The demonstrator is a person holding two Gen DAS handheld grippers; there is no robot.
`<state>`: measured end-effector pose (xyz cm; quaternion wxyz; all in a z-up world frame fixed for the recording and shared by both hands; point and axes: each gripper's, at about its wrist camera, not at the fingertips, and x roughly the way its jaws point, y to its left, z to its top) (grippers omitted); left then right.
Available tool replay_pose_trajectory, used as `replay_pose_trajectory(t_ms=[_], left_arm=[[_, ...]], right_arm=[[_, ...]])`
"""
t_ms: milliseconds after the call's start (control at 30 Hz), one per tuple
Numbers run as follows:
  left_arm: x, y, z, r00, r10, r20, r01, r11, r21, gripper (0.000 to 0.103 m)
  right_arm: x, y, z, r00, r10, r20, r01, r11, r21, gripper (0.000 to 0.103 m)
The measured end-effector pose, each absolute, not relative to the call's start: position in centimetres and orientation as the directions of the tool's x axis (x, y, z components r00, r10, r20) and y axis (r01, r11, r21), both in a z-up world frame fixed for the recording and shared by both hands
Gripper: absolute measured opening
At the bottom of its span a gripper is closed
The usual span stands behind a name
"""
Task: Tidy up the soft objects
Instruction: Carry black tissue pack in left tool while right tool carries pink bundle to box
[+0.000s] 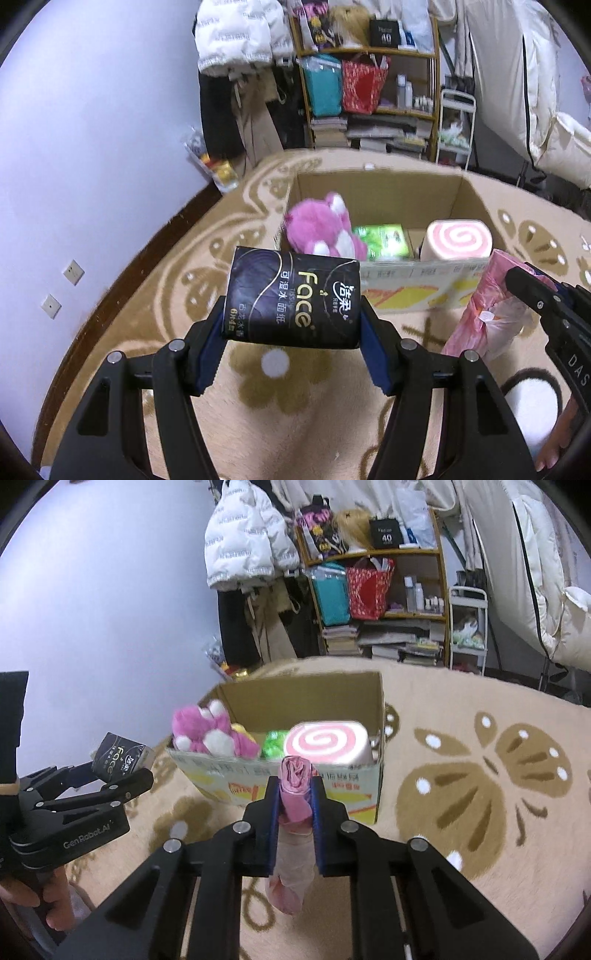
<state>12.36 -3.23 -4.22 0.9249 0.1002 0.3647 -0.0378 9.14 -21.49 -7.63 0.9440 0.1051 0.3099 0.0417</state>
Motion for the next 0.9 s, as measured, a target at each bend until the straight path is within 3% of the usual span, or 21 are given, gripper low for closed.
replay_pose_trajectory(t_ms=[567, 900], left_arm=[[15.5, -5.5, -1.1, 0.794, -0.026, -0.608, 0.179, 0.964, 0.194, 0.064], [19.5, -6.1, -1.3, 0.799, -0.057, -0.599, 0.183, 0.971, 0.152, 0.064]], right_arm=[[12.2, -22.3, 1.1, 0.901, 0.114, -0.418, -0.042, 0.983, 0.179, 0.016], [17.1, -21.6, 2.4, 0.911, 0.085, -0.404, -0.043, 0.993, 0.114, 0.016]])
